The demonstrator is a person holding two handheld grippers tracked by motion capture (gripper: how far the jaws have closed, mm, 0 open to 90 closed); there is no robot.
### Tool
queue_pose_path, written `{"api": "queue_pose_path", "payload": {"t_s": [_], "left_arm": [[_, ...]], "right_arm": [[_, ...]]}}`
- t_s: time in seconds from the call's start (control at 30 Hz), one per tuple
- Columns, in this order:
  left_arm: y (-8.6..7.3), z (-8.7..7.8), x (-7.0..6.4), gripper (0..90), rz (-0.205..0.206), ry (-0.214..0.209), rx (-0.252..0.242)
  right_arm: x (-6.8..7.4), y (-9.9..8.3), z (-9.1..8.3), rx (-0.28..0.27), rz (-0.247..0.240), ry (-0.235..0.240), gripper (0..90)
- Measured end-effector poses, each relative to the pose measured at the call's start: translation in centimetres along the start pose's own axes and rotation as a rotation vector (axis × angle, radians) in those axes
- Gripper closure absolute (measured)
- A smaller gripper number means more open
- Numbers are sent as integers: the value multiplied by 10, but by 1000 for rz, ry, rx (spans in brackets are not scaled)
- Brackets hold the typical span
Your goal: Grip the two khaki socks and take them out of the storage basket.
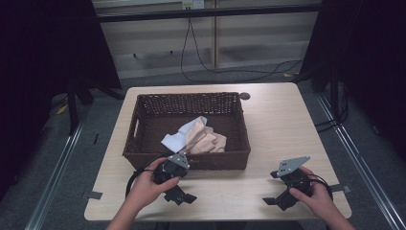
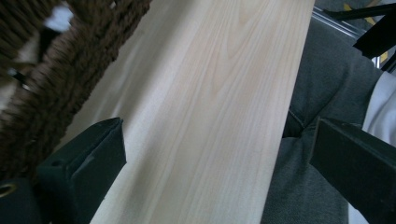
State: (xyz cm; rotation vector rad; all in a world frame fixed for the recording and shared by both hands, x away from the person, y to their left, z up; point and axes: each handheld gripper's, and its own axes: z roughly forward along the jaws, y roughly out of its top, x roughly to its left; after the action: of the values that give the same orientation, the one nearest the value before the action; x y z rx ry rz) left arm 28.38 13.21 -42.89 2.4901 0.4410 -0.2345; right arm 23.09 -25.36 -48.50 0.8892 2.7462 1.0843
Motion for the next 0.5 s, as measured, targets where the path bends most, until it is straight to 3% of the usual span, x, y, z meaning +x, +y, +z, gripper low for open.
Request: {"api": "queue_pose_path", "payload": {"t_s": [0.5], "left_arm": [[36, -34, -3, 29, 11, -28, 21]], "right_arm": [[1, 1, 0, 0, -14, 2, 9]]}}
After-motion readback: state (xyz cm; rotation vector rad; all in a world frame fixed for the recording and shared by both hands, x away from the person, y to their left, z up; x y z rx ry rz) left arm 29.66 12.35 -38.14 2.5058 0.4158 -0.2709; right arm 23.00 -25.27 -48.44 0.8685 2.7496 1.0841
